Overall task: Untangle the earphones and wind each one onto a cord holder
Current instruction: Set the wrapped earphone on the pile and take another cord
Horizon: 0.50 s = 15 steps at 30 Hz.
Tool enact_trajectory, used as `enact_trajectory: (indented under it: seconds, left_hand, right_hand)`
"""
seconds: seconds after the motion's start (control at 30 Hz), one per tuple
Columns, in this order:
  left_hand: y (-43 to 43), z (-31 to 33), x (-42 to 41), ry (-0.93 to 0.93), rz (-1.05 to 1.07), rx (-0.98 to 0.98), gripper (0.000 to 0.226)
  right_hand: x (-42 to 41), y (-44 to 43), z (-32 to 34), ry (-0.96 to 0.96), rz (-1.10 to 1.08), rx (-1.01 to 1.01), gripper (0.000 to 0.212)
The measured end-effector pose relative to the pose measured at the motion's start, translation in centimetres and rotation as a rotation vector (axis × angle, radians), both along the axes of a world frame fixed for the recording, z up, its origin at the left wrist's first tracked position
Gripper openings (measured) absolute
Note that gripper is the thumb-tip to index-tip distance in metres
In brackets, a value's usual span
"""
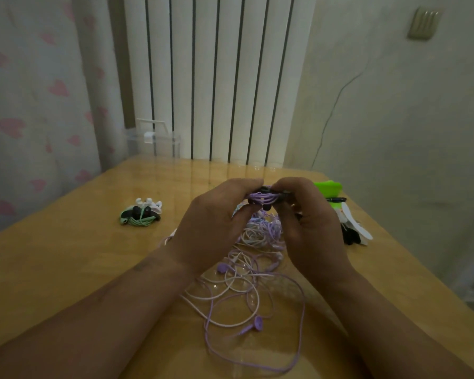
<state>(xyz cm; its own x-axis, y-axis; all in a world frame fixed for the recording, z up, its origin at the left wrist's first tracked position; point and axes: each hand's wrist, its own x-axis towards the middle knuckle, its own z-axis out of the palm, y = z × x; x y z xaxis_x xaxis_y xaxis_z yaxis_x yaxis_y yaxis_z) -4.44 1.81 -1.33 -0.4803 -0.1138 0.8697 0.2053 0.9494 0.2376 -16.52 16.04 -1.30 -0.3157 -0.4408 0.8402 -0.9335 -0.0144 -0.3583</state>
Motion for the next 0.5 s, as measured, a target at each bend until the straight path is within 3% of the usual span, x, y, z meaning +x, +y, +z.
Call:
enact_trajectory:
  seconds: [0.2,0.33,0.4,0.5]
  left_hand:
    - [0.09,-0.56,0.23,-0.293,-0.081,0.287,0.035]
    - [0.19,-0.51,0.00,-0.317,-0.112,0.571,0.024]
    - [0.47,-0.48,-0.06,-0.309,-0.143,0.712,0.024]
    - [0.74,-0.92,-0.28,-0.314,-0.187,0.805,0.023]
  right_hand:
    - [0.17,-0.10,-0.22,-0.445,0.143,0.208,0.022]
    - [0.61,-0.13,0.05,-0.619,0.155,0.212,0.038]
    - [0.89,-0.27,0.18,-0.670,0.123,0.209,0.033]
    - [0.77,-0.41,0.07,-0.596,0.033,0.259,0.011]
